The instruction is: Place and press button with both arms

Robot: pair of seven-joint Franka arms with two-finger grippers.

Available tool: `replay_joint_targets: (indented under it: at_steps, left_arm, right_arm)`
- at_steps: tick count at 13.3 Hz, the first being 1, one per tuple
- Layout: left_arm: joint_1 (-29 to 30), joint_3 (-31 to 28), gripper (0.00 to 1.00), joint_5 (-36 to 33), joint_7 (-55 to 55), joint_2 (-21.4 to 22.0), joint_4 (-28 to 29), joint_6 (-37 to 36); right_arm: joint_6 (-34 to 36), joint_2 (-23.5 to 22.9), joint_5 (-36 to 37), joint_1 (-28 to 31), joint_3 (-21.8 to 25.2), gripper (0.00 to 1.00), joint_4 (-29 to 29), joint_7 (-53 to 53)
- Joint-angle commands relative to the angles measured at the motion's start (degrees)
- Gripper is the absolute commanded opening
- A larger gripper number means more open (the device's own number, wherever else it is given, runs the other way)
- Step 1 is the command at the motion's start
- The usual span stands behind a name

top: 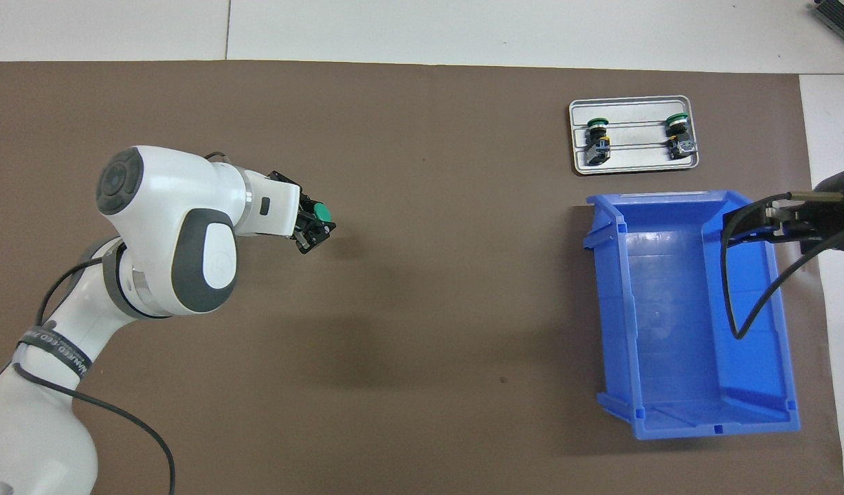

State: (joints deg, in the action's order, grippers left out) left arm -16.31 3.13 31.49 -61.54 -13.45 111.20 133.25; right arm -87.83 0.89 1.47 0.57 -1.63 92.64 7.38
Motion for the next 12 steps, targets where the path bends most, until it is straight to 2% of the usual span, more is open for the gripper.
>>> replay_joint_targets:
  at_steps: [1,4,7,10,12]
  left_arm:
    - [3.2,0.4,0.18,6.5,-9.1,2.5,1.7,-2.9]
    - [5.0,0.4,0.18,11.2,-15.6,4.0,5.3,-3.0]
    - [7.6,0.1,0.18,27.3,-31.0,7.2,12.1,-2.7]
    - [9.5,0.1,0.19,35.9,-41.3,10.1,18.5,-2.2]
    - [10.0,0.1,0.19,46.5,-51.4,11.5,23.2,-2.2]
  right_arm:
    - [-0.6,1.3,0.1,0.6,-0.3,1.0,1.5,-1.5]
    - [-0.6,1.3,0.1,0.6,-0.3,1.0,1.5,-1.5]
    - [-0.6,1.3,0.1,0.6,-0.3,1.0,1.5,-1.4]
    - [-0.6,1.3,0.1,0.6,-0.3,1.0,1.5,-1.5]
    - [-0.6,1.3,0.1,0.6,-0.3,1.0,1.5,-1.5]
